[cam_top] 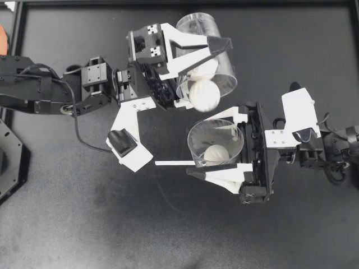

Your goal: Transfer one of the two balls in the right glass into the left glass, then transfer it back to the right glass.

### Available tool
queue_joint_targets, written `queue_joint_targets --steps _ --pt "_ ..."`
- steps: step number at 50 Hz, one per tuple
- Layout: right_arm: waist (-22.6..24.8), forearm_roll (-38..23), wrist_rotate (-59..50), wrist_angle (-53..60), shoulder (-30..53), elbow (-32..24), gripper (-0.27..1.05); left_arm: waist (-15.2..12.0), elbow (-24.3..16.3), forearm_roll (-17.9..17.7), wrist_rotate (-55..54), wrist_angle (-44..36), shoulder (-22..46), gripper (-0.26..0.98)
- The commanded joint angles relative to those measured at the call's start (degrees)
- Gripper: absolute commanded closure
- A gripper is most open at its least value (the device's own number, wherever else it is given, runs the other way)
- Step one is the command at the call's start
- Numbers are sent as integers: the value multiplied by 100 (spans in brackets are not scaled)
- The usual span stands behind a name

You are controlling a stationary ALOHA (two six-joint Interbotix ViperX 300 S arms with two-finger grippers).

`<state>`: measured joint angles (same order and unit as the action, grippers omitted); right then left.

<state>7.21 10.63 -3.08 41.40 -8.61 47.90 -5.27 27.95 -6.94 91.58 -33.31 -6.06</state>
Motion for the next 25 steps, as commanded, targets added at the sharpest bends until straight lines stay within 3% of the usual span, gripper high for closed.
queue_joint_targets --steps 1,8,14,19,25 --pt "-26 -9 0 26 -105 -141 6 -18 -35 -70 0 -79 -62 -2" --pt "-26 0 9 26 -105 -149 6 -9 35 -316 -105 -176 -79 -2" --pt "-26 -9 -18 9 -132 -141 6 114 141 -1292 -668 -193 -97 -2" --pt "-26 0 -9 -53 -167 -88 6 281 334 -1854 -1318 -202 -132 -2" --pt "-26 -9 9 -62 -220 -18 6 483 562 -1960 -2074 -202 -220 -2"
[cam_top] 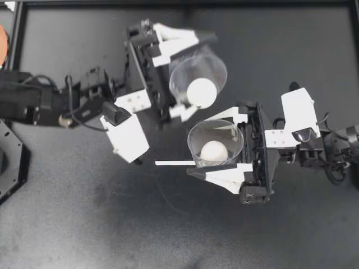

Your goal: Transfer one of the two balls in the right glass into the left glass, then transfer it back to the right glass.

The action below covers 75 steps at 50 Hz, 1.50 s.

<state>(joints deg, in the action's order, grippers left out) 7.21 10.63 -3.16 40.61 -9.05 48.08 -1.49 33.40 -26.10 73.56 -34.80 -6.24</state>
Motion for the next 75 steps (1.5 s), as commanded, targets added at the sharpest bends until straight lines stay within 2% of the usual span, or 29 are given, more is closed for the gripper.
queue_joint_targets --steps 1,7,15,22,32,47,57,75 --pt "-26 -9 18 18 -193 -18 6 123 62 -44 -387 -62 -229 -2" --pt "-26 -9 26 18 -272 88 6 202 299 -44 -932 -105 -448 -2" --pt "-26 -9 44 18 -431 343 6 237 606 -53 -1143 -123 -712 -2" --pt "-26 0 132 0 -729 677 6 360 949 -229 -1556 -97 -967 -2" --pt "-26 18 571 -167 -1283 1011 6 554 1494 -255 -2830 -70 -1389 -2" --pt "-149 114 1222 -598 -1951 1134 6 650 2162 -141 -4570 439 -2013 -2" --pt "-264 114 1301 -686 -2215 1336 6 800 2628 -132 -4808 659 -2496 -2" --pt "-272 105 1310 -686 -2329 1512 6 800 3278 -132 -4808 677 -3507 -2"
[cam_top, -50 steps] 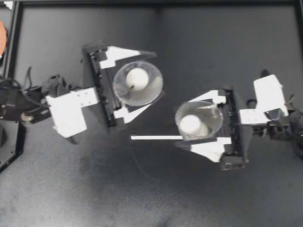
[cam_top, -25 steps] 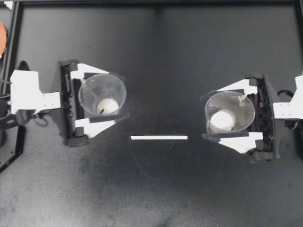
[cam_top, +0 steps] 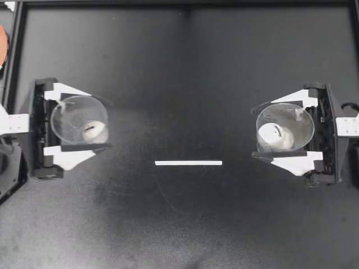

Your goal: Transfer one of the two balls in the right glass into the left glass, then transfer it back to the right glass.

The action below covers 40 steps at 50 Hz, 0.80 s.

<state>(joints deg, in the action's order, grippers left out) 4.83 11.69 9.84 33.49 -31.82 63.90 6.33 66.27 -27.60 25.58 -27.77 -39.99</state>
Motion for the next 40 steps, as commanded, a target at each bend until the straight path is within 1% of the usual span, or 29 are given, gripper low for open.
queue_joint_targets --steps 1,12,40 --pt "-35 0 9 26 -53 -70 6 18 9 18 -9 -26 -158 -2" --pt "-35 0 18 26 -53 -70 6 18 105 18 -9 -26 -237 -2" --pt "-35 -9 18 44 -105 -44 6 18 185 18 -26 -26 -272 -2"
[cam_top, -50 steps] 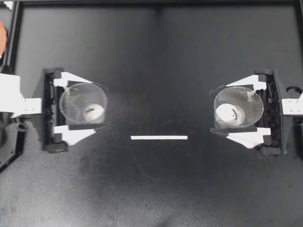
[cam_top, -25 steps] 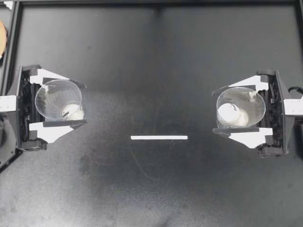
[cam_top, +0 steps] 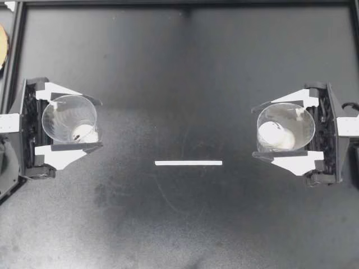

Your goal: Transfer one of the two balls in the right glass into the left glass, then transfer it back to the right glass.

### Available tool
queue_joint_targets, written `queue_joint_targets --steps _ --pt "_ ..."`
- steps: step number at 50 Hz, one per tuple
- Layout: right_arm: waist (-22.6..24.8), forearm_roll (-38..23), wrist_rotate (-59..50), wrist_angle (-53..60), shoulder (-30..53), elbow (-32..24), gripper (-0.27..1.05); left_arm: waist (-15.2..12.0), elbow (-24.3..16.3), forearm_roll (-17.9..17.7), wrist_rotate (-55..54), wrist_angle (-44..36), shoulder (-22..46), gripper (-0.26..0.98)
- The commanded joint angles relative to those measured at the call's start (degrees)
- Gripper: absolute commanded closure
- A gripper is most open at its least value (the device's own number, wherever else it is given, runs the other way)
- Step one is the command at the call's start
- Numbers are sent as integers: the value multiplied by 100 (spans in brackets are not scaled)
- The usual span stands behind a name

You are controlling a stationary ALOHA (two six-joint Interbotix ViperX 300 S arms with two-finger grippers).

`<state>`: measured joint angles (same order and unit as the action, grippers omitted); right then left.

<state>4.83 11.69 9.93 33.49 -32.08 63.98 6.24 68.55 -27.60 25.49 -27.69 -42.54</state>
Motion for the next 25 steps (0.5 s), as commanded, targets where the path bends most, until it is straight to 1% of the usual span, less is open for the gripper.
queue_joint_targets --steps 1,14,25 --pt "-35 -9 9 35 -97 -44 6 26 -35 18 -18 -26 -26 -2" --pt "-35 -9 9 44 -299 62 6 26 35 18 -9 -35 -220 -2" --pt "-35 -9 9 44 -290 79 6 26 44 9 -9 -35 -281 -2"
